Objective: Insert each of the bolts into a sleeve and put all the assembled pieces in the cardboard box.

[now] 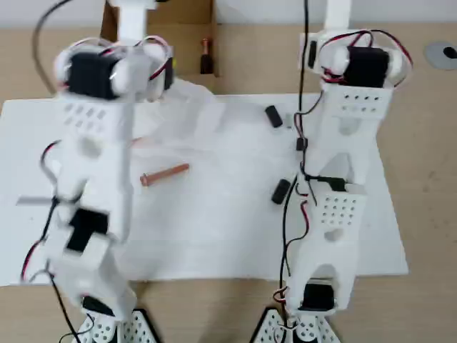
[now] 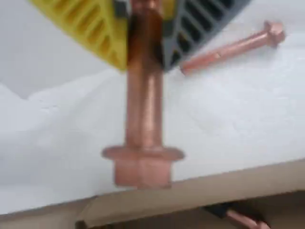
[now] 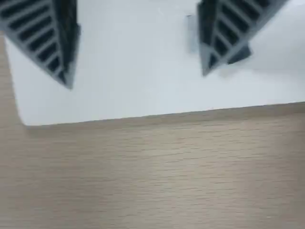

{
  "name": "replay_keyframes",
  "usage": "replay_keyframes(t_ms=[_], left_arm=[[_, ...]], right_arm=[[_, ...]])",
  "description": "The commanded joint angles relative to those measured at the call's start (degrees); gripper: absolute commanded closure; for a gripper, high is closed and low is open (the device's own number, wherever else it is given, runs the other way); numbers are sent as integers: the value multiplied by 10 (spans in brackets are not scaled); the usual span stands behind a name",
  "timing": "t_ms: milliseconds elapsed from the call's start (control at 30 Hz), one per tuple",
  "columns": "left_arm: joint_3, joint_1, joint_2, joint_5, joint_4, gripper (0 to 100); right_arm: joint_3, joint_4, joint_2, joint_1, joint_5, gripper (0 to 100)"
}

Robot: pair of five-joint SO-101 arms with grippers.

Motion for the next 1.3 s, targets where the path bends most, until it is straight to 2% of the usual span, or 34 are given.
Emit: replay_keyframes(t_ms=[0,167,300,433,600,767,967,1067,1133,1267], left_arm=[[102,-8,-174,-23,4,991],[270,-53,-332,-37,3,991],[345,-102,-444,-47,3,991],[404,-121,-545,-47,4,991],[451,-210,-600,-47,4,991],[441,-323,-601,-42,4,993],[389,-528,-600,11,0,994],[392,-649,-600,38,-33,993],[412,-746,-600,72,-76,993],[489,-955,-601,149,-222,993]], right_arm=[[-28,8,-52,-13,0,789],[-28,8,-53,-12,2,789],[-28,8,-53,-13,2,789],[-28,8,-53,-15,2,789],[-28,8,-54,-12,3,789],[-28,8,-54,-14,3,789],[-28,8,-51,-15,3,789],[-28,8,-51,-15,3,789],[-28,8,-51,-15,3,789],[-28,8,-51,-15,3,789]])
